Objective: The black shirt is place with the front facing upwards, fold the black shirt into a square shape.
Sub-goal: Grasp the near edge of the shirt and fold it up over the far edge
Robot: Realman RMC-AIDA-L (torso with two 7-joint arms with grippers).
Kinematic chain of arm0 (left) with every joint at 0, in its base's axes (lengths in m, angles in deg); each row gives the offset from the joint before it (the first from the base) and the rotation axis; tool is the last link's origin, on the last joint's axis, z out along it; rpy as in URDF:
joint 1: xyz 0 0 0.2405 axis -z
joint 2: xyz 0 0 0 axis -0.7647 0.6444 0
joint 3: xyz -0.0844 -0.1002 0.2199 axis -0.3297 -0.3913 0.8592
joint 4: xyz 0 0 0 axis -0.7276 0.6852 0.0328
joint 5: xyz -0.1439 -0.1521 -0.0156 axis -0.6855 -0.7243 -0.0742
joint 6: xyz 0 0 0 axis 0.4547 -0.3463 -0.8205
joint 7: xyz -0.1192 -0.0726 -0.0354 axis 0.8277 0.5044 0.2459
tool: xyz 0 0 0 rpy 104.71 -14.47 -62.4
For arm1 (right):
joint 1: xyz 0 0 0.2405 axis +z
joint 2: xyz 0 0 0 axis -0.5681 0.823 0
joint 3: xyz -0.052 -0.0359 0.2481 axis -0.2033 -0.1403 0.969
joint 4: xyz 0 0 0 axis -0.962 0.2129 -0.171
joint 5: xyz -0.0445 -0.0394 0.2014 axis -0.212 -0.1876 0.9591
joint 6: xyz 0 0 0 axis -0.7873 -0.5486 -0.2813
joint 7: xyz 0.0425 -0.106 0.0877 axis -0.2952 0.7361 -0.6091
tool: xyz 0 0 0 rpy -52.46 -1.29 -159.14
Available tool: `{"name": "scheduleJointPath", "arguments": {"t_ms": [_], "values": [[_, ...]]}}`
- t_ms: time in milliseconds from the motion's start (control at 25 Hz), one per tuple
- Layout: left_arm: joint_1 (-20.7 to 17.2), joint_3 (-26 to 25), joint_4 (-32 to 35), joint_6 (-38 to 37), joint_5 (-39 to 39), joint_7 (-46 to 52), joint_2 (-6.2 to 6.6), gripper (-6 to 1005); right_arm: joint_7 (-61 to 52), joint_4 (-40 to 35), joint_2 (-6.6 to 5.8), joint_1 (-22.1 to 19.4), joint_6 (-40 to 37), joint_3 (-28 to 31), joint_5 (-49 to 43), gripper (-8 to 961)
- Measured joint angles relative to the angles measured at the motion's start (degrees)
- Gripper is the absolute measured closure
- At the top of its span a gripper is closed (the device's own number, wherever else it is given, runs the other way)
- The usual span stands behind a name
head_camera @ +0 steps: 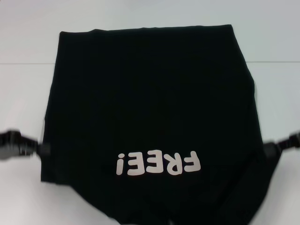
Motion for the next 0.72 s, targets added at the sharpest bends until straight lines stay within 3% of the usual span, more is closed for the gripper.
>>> {"name": "scheduleJointPath", "arguments": {"t_ms": [200,400,600,720], "values": [[-1.1,-9.5,-1.7,7.6,-5.9,-0.1,-0.02,947,-2.5,1.1,-0.95,-2.5,5.1,8.5,9.5,932],[-2.3,-10.4,-5.8,17.6,-13.6,-3.5,-0.94,948,-0.9,6.8,-0.64,-6.1,15.1,11.0,21.1,931],[-2.4,-10.2,-8.4,25.7,-20.1,-8.1,-3.11,948,5.0,12.9,1.06,-7.0,26.1,10.8,26.5,930],[-1.7,-10.1,-9.1,29.1,-21.6,-10.6,-4.36,949,8.0,13.7,3.29,-6.6,31.4,11.0,27.0,929]]}}
